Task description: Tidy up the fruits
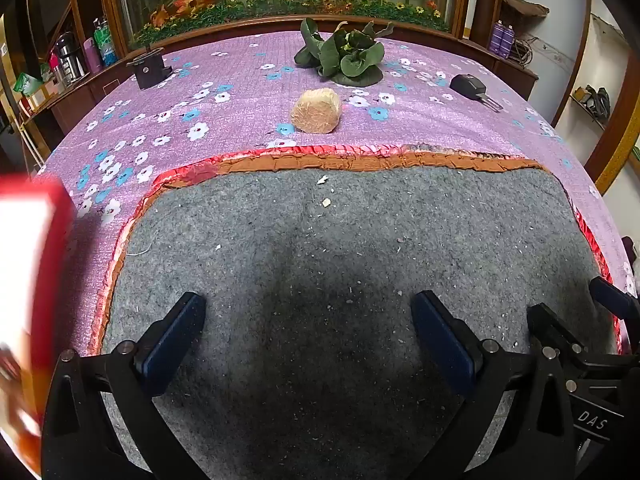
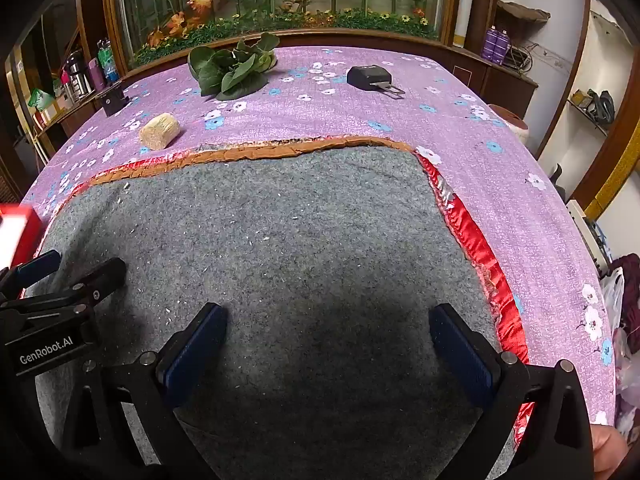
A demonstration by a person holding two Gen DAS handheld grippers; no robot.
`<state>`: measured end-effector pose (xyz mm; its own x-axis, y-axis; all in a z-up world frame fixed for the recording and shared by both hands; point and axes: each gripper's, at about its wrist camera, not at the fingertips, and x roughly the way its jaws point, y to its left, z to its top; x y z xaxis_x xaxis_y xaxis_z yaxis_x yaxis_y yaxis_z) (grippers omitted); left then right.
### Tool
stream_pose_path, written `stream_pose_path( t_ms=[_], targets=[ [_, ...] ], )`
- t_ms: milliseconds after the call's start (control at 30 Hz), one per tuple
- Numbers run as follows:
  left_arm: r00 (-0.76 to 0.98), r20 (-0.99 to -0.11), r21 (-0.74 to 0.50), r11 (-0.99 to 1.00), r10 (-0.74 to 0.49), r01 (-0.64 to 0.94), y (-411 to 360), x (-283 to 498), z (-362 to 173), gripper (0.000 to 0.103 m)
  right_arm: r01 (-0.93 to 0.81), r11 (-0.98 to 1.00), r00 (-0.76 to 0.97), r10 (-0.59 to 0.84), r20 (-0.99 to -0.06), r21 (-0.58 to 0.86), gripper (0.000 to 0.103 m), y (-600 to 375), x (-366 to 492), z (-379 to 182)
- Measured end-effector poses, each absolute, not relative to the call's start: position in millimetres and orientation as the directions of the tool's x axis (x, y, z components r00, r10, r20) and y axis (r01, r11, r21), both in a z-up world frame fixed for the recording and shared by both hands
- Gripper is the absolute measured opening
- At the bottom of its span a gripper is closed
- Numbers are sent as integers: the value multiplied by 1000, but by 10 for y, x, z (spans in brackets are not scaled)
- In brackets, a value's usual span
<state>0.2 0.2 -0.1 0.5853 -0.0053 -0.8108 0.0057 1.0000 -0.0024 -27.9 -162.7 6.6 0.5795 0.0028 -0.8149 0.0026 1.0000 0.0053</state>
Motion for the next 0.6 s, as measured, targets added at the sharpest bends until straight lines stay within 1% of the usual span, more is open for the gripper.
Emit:
stream_pose_path(
  t_ms=[600],
  targets=[
    [589, -808, 2, 1000, -2, 6, 1, 1, 0, 103, 3, 1000, 577, 7, -816, 10, 103, -1627, -277, 67]
  ],
)
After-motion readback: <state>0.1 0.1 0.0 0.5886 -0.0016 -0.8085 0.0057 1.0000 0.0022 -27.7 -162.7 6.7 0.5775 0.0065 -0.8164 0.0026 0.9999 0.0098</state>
